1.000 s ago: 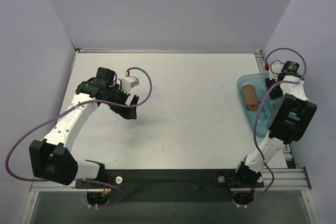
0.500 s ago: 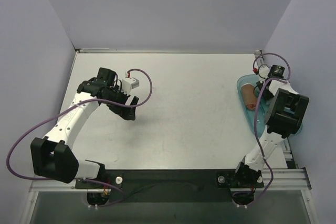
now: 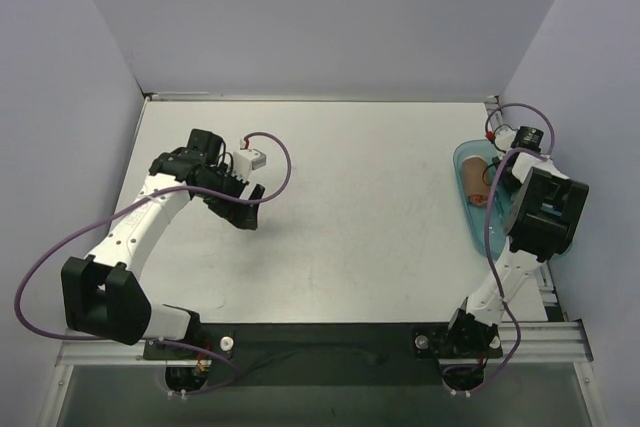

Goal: Roll the towels
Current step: Place the rolled towel into the container

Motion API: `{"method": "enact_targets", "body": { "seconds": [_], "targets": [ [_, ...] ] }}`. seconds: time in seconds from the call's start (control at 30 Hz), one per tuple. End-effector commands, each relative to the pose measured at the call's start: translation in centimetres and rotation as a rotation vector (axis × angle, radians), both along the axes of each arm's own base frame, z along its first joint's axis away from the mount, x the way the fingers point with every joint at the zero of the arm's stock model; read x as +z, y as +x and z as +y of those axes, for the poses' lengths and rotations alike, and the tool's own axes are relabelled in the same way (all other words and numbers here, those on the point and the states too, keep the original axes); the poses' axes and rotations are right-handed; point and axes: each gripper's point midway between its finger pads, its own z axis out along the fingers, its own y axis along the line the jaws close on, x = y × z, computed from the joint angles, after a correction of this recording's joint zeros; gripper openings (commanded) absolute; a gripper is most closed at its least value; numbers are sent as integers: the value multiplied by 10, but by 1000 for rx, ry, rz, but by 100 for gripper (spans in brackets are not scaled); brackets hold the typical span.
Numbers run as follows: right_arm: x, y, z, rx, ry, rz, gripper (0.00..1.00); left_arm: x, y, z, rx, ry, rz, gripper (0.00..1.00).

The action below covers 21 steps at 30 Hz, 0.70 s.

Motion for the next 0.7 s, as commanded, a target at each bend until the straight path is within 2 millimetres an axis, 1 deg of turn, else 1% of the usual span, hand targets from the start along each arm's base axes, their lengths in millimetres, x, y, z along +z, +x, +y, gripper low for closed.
{"method": "enact_targets", "body": {
  "seconds": [0.0, 0.07, 0.13, 0.17, 0.2, 0.27, 0.3, 0.43, 0.53, 0.63, 0.67],
  "targets": [
    [-10, -12, -4, -38, -12, 38, 13, 7, 5, 0, -9, -2, -22, 97],
    [-12, -15, -3, -39, -10, 46, 21, 6, 5, -1, -9, -3, -21, 97],
    [-12, -18, -4, -39, -12, 53, 23, 7, 6, -1, -9, -3, -25, 97],
    [-11, -19, -5, -40, -17, 52, 20, 8, 7, 0, -8, -2, -29, 98],
    [-7, -18, -8, -57, -27, 37, 15, 8, 7, 0, -9, -1, -31, 97],
    [-2, -18, -12, -77, -35, 16, 0, 9, 7, -1, -7, -3, -29, 97],
    [2, -18, -13, -87, -39, 2, 0, 9, 6, -1, -7, -3, -31, 97],
    [7, -18, -13, -121, -43, -18, 0, 9, 6, -2, -1, -11, -25, 97],
    [6, -21, -15, -136, -46, -16, 0, 10, 7, -4, 1, -20, -22, 97],
    [0, -27, -13, -131, -37, 4, 0, 9, 8, -4, 0, -20, -17, 97],
    [-2, -28, -12, -132, -37, 10, 7, 8, 8, -5, 1, -21, -15, 97]
  ]
}}
